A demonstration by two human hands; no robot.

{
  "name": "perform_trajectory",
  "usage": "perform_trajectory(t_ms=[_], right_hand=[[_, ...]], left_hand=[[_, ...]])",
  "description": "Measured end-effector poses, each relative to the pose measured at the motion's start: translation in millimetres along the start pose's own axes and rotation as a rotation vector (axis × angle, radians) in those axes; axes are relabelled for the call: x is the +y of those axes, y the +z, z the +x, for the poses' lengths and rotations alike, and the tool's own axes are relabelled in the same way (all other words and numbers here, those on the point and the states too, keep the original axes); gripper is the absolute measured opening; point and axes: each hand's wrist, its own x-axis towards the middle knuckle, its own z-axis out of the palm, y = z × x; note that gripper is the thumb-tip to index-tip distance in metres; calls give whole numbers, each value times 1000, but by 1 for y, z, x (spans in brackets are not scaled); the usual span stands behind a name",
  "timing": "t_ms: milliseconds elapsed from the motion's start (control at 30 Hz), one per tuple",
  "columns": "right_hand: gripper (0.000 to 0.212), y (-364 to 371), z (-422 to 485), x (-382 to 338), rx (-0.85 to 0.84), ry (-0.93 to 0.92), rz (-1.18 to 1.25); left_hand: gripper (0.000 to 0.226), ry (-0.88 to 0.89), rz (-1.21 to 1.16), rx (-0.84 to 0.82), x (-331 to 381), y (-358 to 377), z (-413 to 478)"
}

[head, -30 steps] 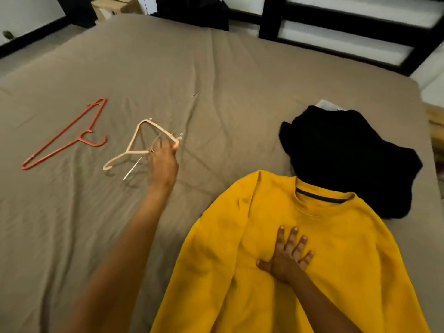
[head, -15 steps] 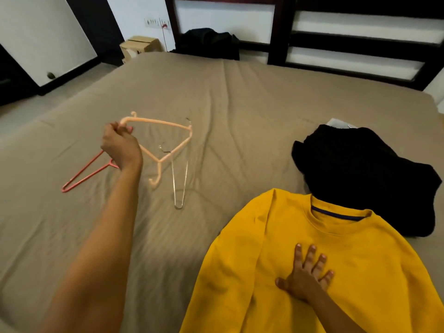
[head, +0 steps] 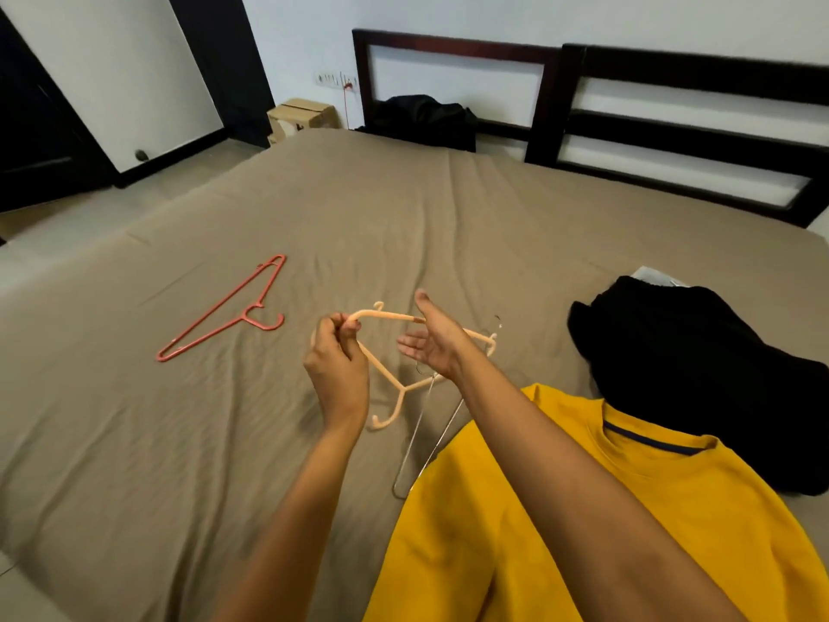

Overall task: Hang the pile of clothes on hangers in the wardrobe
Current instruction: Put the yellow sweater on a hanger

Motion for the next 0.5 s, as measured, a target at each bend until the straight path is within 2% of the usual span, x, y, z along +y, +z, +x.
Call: perform_trajectory(t_ms=[133, 233, 333, 433, 500], right_hand=[[20, 35, 8, -17, -61, 3, 50], [21, 49, 8, -23, -130, -43, 136], [25, 56, 8, -15, -181, -54, 32], [30, 63, 5, 4, -201, -101, -25], [32, 62, 0, 15, -195, -147, 12]], left_hand=[[11, 203, 14, -79, 2, -26, -6], [8, 376, 26, -302, -19, -42, -14], [9, 417, 157, -441, -56, -47, -21], [15, 465, 308, -449, -84, -47, -21], [24, 417, 313, -451, -87, -50, -27]])
